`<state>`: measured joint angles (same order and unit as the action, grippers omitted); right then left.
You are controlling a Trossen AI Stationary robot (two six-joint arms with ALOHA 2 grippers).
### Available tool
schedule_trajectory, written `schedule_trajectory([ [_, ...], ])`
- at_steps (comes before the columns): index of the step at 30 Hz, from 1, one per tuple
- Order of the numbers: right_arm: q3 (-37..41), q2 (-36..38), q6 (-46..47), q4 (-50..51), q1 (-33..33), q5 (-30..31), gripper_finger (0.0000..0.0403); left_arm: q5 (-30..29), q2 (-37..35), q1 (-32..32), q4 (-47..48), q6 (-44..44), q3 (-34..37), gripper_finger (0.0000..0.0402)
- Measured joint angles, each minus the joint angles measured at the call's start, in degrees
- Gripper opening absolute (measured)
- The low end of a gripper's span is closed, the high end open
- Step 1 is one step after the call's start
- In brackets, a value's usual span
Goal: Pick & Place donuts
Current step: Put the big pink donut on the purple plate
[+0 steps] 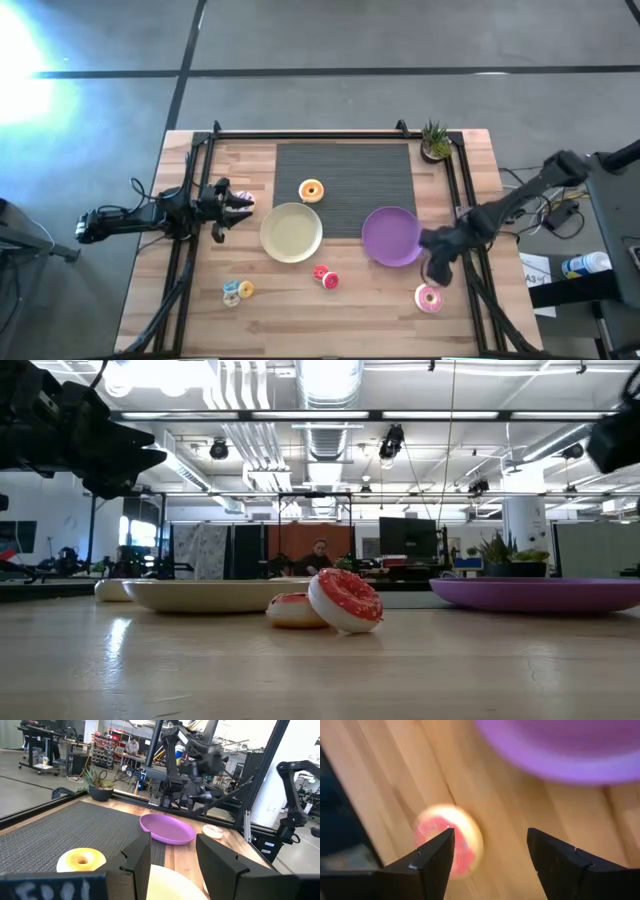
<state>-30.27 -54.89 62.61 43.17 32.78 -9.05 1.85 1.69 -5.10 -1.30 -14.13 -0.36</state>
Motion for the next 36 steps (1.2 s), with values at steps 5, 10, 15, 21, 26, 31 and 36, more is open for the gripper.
schedule_trajectory([
  [5, -2.3, -10.9, 0.5, -3.1, 8.8, -0.1, 0.024, 0.0, 0.0, 0.0, 0.0, 0.0, 0.0, 0.0131],
  [10, -4.8, -18.9, 1.5, -4.8, 11.3, 0.3, 0.024, 0.0, 0.0, 0.0, 0.0, 0.0, 0.0, 0.0131],
  [15, -5.4, -23.1, -1.3, -7.4, 11.5, 0.2, 0.024, 0.0, 0.0, 0.0, 0.0, 0.0, 0.0, 0.0131],
  [21, -5.1, -26.0, -1.2, -7.7, 11.5, 0.0, 0.0209, 0.0, 0.0, 0.0, 0.0, 0.0, 0.0, 0.0131],
  [26, -4.8, -23.8, 0.4, -8.0, 11.1, 0.2, 0.0113, 0.0, 0.1, 0.0, 0.0, 0.0, 0.0, 0.0131],
  [31, -5.4, -16.2, 3.1, -6.3, 8.4, 1.2, 0.0021, 0.0, 0.1, 0.0, 0.0, 0.0, 0.0, 0.0131],
  [36, -8.8, -7.3, 4.5, 3.4, -0.8, 12.0, 0.0022, 0.0, 0.1, 0.0, 0.0, 0.0, 0.0, 0.0131],
])
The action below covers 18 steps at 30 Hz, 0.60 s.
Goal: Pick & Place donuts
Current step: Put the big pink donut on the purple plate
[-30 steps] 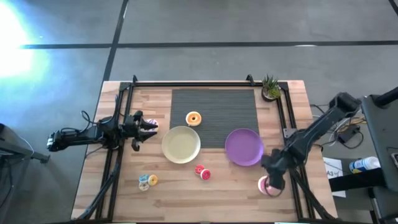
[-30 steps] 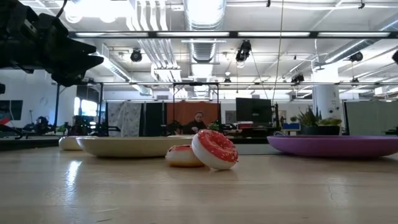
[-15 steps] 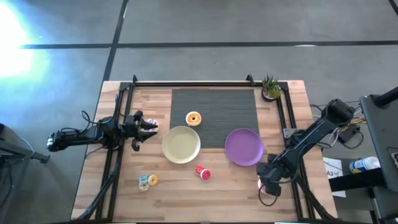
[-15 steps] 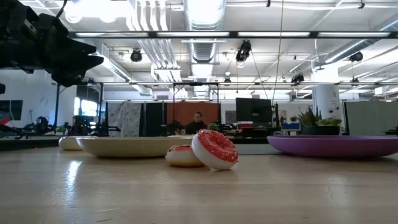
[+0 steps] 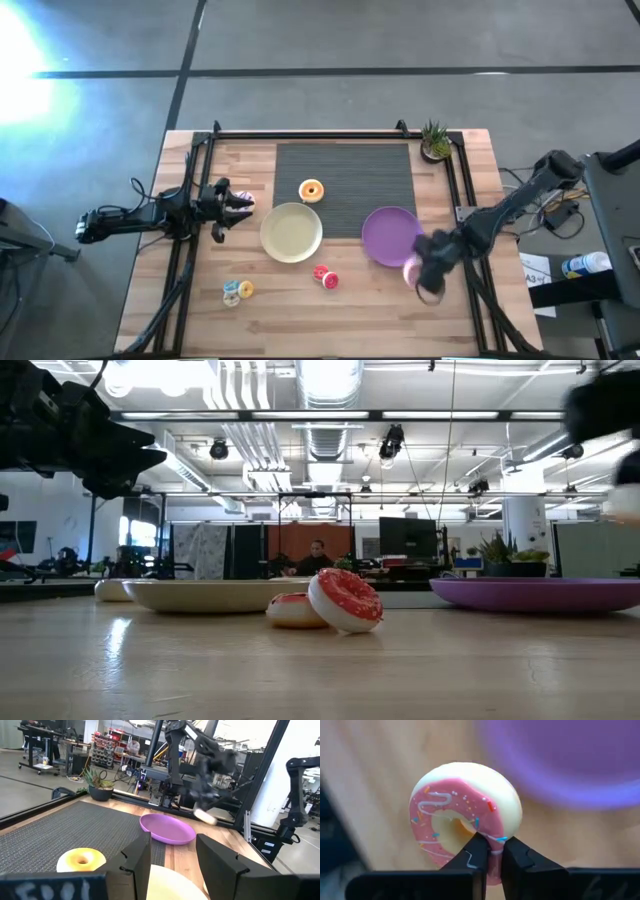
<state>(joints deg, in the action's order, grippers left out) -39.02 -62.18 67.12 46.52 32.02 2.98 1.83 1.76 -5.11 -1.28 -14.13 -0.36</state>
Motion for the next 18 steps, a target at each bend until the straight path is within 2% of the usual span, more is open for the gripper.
schedule_trajectory([
  [3, 1.0, 2.8, -1.1, 1.1, -10.8, 3.4, 0.0023, 0.0, 0.0, 0.0, 0.0, 0.0, 0.0, 0.0131],
  [7, 4.2, 2.2, -9.3, 0.3, -25.0, 2.3, 0.0028, 0.0, 0.0, 0.0, 0.0, 0.0, 0.0, 0.0131],
  [10, 5.5, 0.5, -16.3, -2.6, -33.1, 1.9, 0.0043, 0.0, 0.0, 0.0, 0.0, 0.0, 0.0, 0.0131],
  [14, 5.7, -2.3, -23.4, -3.7, -39.8, -0.1, 0.008, 0.0, 0.0, 0.0, 0.0, 0.0, 0.0, 0.0131],
  [18, 5.3, -4.4, -27.1, -3.4, -41.9, -3.2, 0.0134, 0.0, 0.0, 0.0, 0.0, 0.0, 0.0, 0.0131],
])
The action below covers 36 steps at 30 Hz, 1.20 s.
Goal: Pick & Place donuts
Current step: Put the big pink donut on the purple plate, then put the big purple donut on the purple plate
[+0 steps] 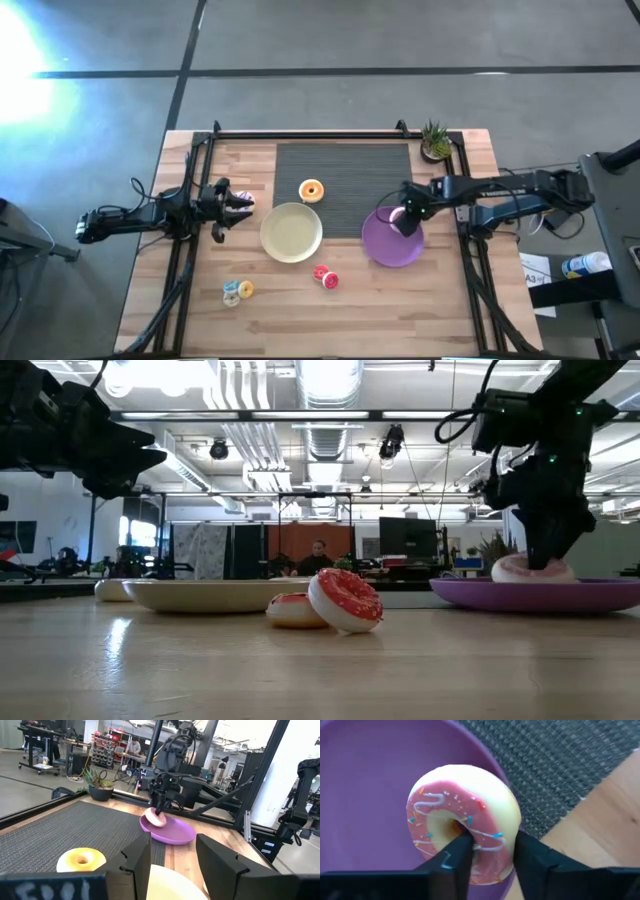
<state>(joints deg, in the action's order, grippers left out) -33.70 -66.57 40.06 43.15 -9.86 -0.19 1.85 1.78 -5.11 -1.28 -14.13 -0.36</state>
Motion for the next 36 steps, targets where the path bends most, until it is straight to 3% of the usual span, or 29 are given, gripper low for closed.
schedule_trajectory([
  [5, -2.1, 0.7, -1.2, 0.4, 0.3, -1.1, 0.0199, 0.0, 0.0, 0.0, 0.0, 0.0, 0.0, 0.0131],
  [9, -4.5, 3.4, -2.4, 2.6, 0.3, 1.3, 0.0231, 0.0, 0.0, 0.0, 0.0, 0.0, 0.0, 0.0131],
  [14, -7.1, 5.5, -3.8, 8.5, 0.3, 4.9, 0.025, 0.0, 0.0, 0.0, 0.0, 0.0, 0.0, 0.0131],
  [21, -12.3, 8.0, -2.2, 7.2, 1.8, 7.9, 0.0253, -0.3, 0.0, 0.0, -0.7, 0.3, 0.0, 0.0131],
  [30, -14.6, 3.3, 5.3, 0.3, 2.9, 5.7, 0.0253, -1.5, 0.0, 0.0, -17.3, -33.7, 0.0, 0.0131],
  [34, -14.6, -0.4, 7.8, -3.7, 3.7, 5.1, 0.0253, -2.8, 0.0, 0.0, -21.4, -39.1, 0.0, 0.0131],
  [36, -14.6, -2.2, 8.7, -5.9, 3.9, 4.0, 0.0251, -7.2, 0.0, 0.0, -21.7, -39.0, 0.0, 0.0131],
])
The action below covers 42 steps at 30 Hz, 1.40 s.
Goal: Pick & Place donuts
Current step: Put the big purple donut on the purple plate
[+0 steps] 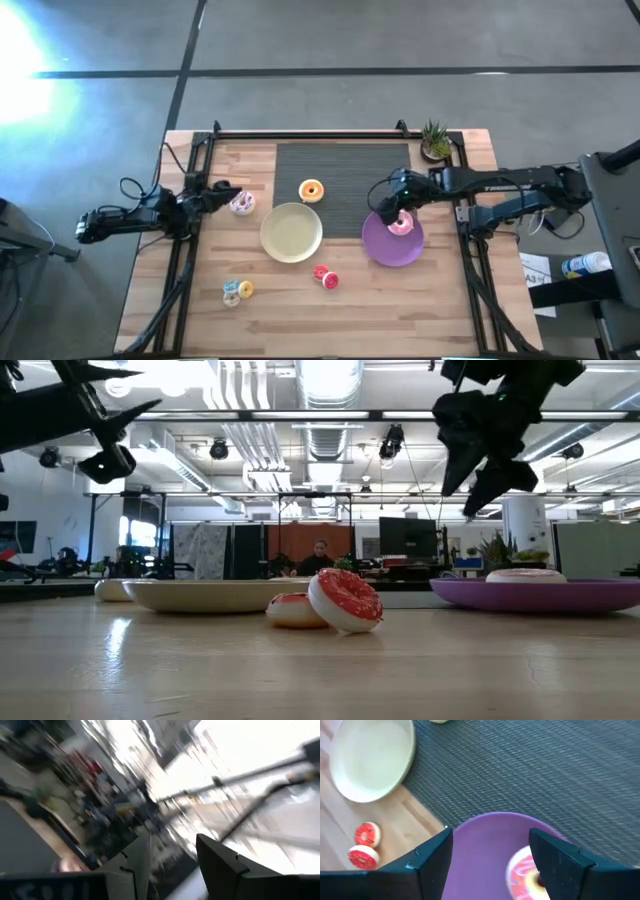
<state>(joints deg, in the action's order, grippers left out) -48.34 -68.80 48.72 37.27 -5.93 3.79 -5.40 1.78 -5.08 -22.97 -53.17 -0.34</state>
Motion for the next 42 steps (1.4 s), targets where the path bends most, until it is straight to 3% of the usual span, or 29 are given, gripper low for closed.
schedule_trajectory([
  [6, 0.0, -3.9, 1.1, -3.1, 0.1, -2.8, 0.0249, -18.3, 0.0, 0.0, -3.0, -2.6, 0.0, 0.0131],
  [10, 0.0, -4.5, -0.4, -3.3, 0.0, -2.8, 0.0249, -20.3, 1.1, -0.1, -3.3, 0.7, -0.4, 0.0131],
  [16, 0.0, -4.3, -7.7, -3.4, -2.3, -2.7, 0.0249, -29.0, 11.7, -0.1, 15.0, -0.8, -5.5, 0.0131],
  [25, 0.0, -4.4, -20.4, -3.4, -9.3, -5.1, 0.0249, -28.3, 31.1, -2.7, 54.4, -10.4, -23.0, 0.0131],
  [29, 0.0, -4.4, -25.6, -3.6, -11.6, -5.2, 0.0249, -23.8, 38.1, -6.7, 69.1, -12.7, -30.7, 0.0131],
  [35, 0.0, -4.4, -29.6, -5.8, -13.6, -5.3, 0.0249, -14.4, 47.0, -14.4, 73.1, -7.2, -35.4, 0.0131],
  [42, 0.0, -4.4, -26.3, -11.2, -14.0, -5.4, 0.0249, -6.5, 56.0, -25.8, 74.0, 5.0, -35.6, 0.0158],
])
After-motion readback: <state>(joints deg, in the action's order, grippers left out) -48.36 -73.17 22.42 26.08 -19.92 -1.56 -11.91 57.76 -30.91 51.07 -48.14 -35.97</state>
